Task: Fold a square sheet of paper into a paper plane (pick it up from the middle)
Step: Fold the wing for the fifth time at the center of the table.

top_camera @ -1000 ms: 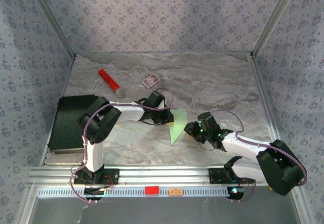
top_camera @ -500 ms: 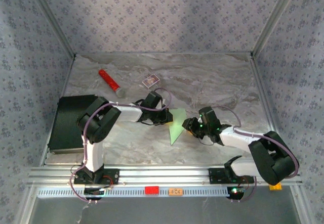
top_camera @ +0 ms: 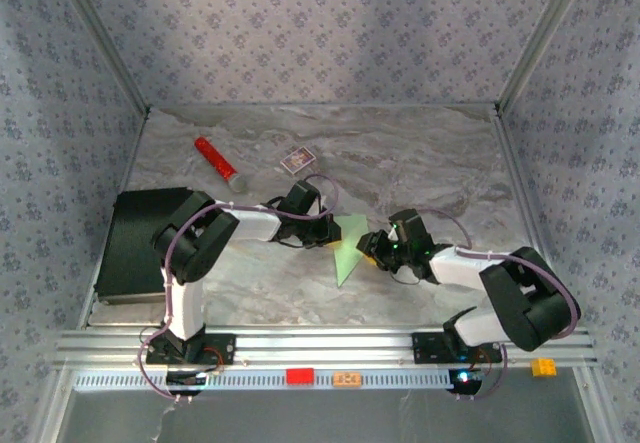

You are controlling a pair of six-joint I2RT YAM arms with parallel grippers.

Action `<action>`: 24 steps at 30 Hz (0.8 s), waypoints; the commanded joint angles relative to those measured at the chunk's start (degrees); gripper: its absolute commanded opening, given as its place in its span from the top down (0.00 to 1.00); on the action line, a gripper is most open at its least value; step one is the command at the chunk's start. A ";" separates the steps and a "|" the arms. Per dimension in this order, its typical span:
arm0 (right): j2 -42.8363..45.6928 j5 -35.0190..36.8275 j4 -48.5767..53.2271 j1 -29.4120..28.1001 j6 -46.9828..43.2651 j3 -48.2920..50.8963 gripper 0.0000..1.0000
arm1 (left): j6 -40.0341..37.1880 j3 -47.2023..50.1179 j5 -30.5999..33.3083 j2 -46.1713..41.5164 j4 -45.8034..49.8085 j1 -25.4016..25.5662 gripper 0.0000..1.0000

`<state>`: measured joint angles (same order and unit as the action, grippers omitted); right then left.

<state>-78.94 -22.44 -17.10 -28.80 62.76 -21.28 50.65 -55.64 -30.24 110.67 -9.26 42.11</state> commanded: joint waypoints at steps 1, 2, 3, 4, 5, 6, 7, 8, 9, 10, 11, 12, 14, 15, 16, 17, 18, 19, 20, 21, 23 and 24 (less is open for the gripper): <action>-0.49 -0.87 -1.88 -0.13 0.87 -0.44 0.61 | -0.29 1.91 1.96 0.94 2.42 0.23 0.92; -0.45 -0.76 -1.88 -0.18 0.82 -0.43 0.61 | -0.25 1.94 1.94 0.87 2.42 0.25 0.92; -0.34 -0.77 -1.80 -0.21 0.83 -0.44 0.61 | -0.20 1.94 1.94 0.86 2.34 0.22 0.92; -0.25 -0.94 -1.51 -0.16 0.95 -0.52 0.61 | -0.20 1.94 2.02 0.86 2.31 0.17 0.91; -0.05 -1.07 -1.12 -0.21 1.04 -0.52 0.61 | -0.15 2.01 1.98 0.75 2.32 0.19 0.91; 0.42 -1.25 -0.77 -0.27 1.04 -0.44 0.61 | -0.20 1.99 2.08 0.69 2.32 0.16 0.92; 1.02 -1.06 -0.06 -0.51 1.02 -0.25 0.61 | -0.20 2.11 2.16 0.58 2.39 0.16 0.92; 1.69 -0.72 0.70 -0.68 1.09 -0.10 0.61 | -0.20 2.20 2.28 0.45 2.40 0.09 0.92; 2.60 -0.35 1.57 -0.98 1.18 0.20 0.60 | -0.14 2.29 2.41 0.36 2.46 0.09 0.91; 3.59 -0.17 2.60 -1.34 1.18 0.37 0.60 | -0.12 2.29 2.38 0.33 2.40 0.01 0.92; 4.29 -0.20 3.53 -1.63 1.18 0.53 0.60 | -0.03 2.37 2.29 0.33 2.27 -0.16 0.92; 5.10 -0.24 4.50 -1.88 1.21 0.62 0.60 | 0.13 2.57 2.15 0.33 2.12 -0.25 0.92; 6.28 -0.26 5.92 -2.53 1.75 0.95 0.59 | 0.70 3.02 1.77 0.41 1.30 -0.66 0.92; 6.58 -0.46 7.12 -2.82 2.63 0.95 0.59 | 1.28 3.49 1.54 0.46 0.50 -0.94 0.92; 6.42 -1.13 9.00 -2.85 3.50 0.64 0.60 | 1.87 3.92 1.24 0.67 -0.29 -1.10 0.92; 5.98 -2.00 9.73 -2.89 3.88 0.62 0.60 | 2.35 4.25 1.05 0.77 -0.89 -1.26 0.92; 5.42 -3.00 9.24 -3.01 4.40 0.71 0.60 | 2.81 4.61 0.81 1.03 -1.57 -1.37 0.92; 4.78 -3.81 7.89 -3.34 4.92 1.05 0.60 | 3.16 4.96 0.71 1.21 -2.17 -1.57 0.93; 4.08 -4.28 7.06 -3.58 5.29 1.25 0.60 | 3.38 5.04 0.64 1.36 -2.48 -1.55 0.93; 3.37 -4.65 6.23 -3.94 5.57 1.27 0.60 | 3.57 5.14 0.59 1.43 -2.68 -1.58 0.93; 1.90 -5.21 5.17 -4.51 5.64 0.98 0.60 | 3.66 5.11 0.48 1.65 -2.85 -1.55 0.94; 1.16 -5.42 4.14 -4.70 5.79 0.87 0.60 | 3.66 5.14 0.44 1.57 -2.83 -1.52 0.94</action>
<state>-76.05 -25.78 -12.08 -32.80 66.87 -20.82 53.82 -52.42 -31.35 110.37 -15.42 41.19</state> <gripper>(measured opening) 0.402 0.061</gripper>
